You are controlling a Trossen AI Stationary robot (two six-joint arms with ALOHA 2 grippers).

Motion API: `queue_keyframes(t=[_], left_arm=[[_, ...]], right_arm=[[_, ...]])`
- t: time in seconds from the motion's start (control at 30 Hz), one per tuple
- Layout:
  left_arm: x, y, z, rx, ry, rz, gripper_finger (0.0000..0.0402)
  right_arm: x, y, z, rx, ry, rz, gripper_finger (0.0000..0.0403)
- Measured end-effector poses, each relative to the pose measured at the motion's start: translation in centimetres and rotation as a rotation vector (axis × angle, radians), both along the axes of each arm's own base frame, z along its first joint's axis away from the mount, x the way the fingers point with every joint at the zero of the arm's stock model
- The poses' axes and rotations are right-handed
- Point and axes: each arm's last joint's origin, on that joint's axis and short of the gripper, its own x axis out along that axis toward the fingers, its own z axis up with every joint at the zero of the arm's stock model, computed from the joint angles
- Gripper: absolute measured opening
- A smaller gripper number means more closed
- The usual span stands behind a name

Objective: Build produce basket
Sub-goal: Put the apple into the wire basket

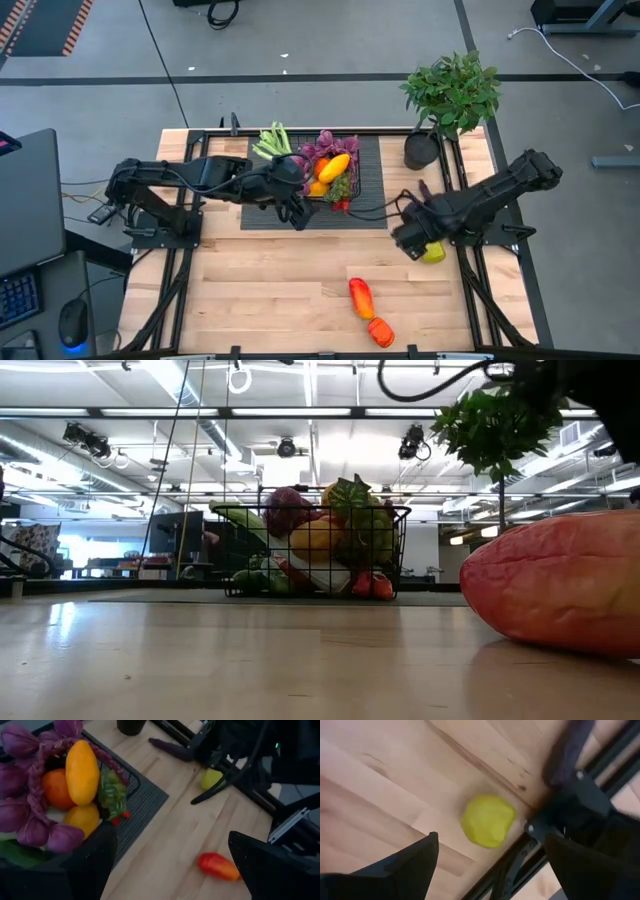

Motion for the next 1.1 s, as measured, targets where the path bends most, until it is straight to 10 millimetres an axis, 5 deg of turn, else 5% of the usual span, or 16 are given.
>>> queue_keyframes(t=[0.6,1.1], left_arm=[[2.0,-2.1,-2.0,-0.129,0.015,0.045,0.0386],[1.9,-4.3,-2.1,-0.237,-0.011,0.079,0.0386]], right_arm=[[-3.4,3.1,-6.2,-0.042,0.038,-0.101,0.0364],[-4.8,2.5,-12.0,0.043,-0.01,-0.045,0.0347]])
